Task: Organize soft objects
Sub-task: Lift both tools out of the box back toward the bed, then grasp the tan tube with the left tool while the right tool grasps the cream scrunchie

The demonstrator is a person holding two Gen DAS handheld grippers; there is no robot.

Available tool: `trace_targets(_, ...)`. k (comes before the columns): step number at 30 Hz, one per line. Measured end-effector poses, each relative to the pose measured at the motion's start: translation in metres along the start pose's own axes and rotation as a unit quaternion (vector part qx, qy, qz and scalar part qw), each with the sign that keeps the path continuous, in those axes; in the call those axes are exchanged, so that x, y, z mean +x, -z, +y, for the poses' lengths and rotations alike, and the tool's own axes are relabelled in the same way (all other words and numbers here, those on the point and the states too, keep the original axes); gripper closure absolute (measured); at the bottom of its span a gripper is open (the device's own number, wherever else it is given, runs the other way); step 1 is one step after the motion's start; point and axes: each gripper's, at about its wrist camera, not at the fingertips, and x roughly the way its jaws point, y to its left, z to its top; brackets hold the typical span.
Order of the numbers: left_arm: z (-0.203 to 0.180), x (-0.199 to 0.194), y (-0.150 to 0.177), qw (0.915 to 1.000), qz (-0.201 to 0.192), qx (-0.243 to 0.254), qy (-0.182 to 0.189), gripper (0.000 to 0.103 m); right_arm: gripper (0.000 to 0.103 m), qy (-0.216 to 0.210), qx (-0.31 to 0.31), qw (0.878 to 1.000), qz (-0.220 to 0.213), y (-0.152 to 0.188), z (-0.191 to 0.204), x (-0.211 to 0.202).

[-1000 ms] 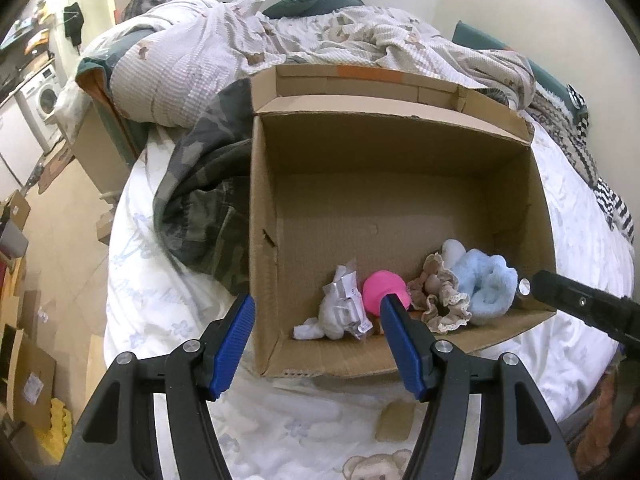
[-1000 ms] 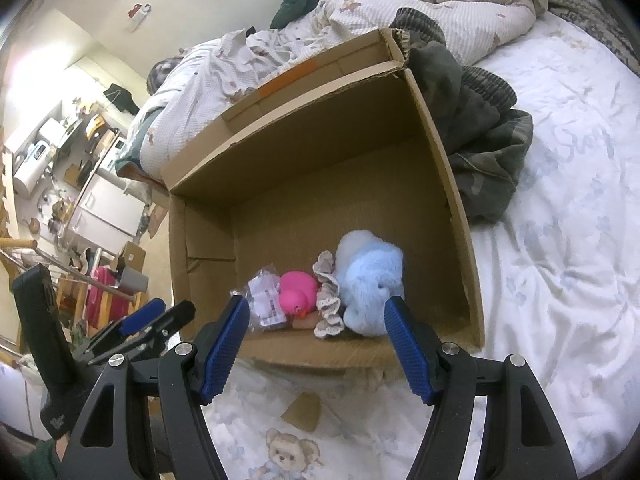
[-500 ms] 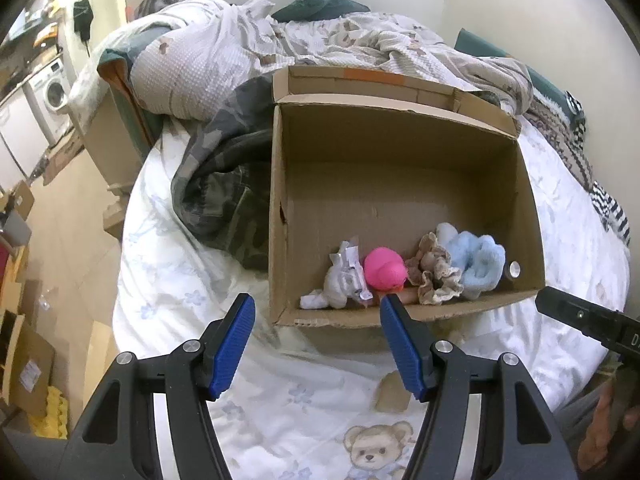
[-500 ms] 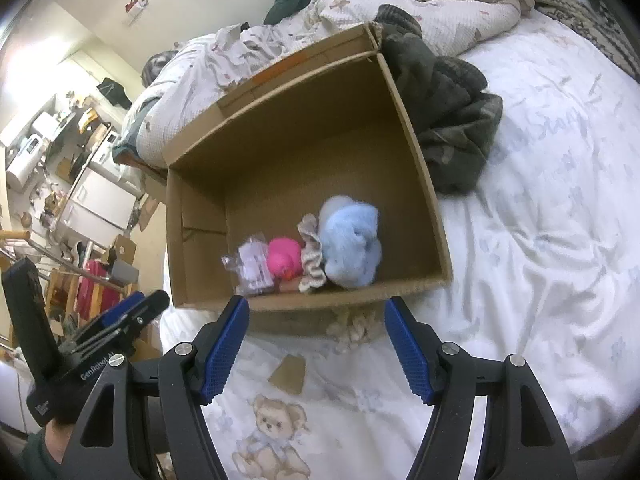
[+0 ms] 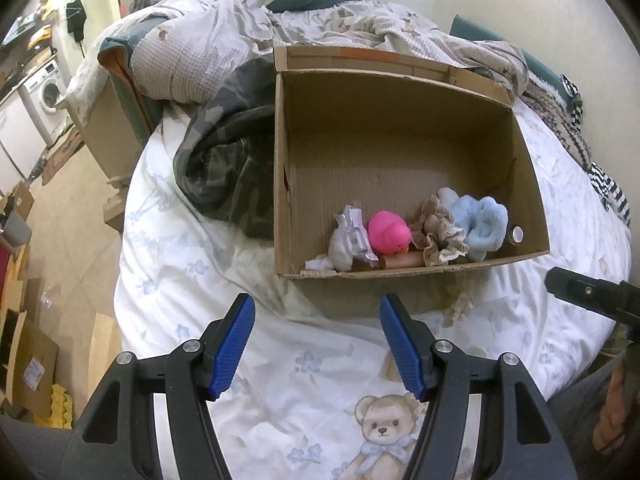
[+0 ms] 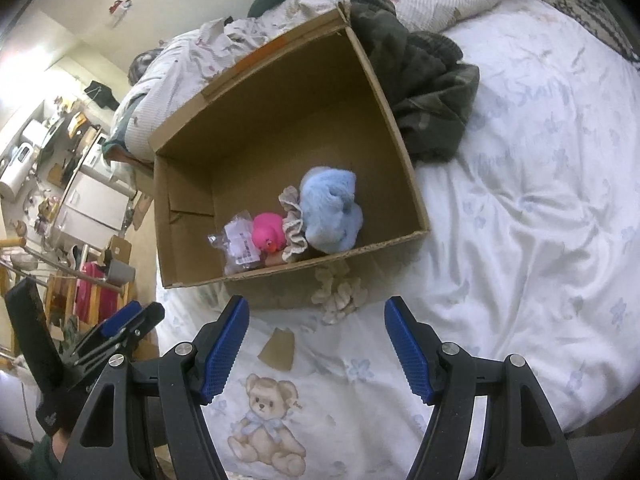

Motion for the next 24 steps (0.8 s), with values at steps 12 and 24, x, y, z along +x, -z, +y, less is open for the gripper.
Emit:
trace_targets(12,0.002,0.02,0.003,0.9993,0.033,-0.019,0.007,0.041,0.028,0.002,0.038,0.999,0.034,0.0,-0.013,0.02)
trace_targets(24,-0.066,0.076,0.033,0.9846,0.134,0.076,0.082,0.042,0.028,0.018,0.063,0.996,0.057,-0.001,-0.025,0.034)
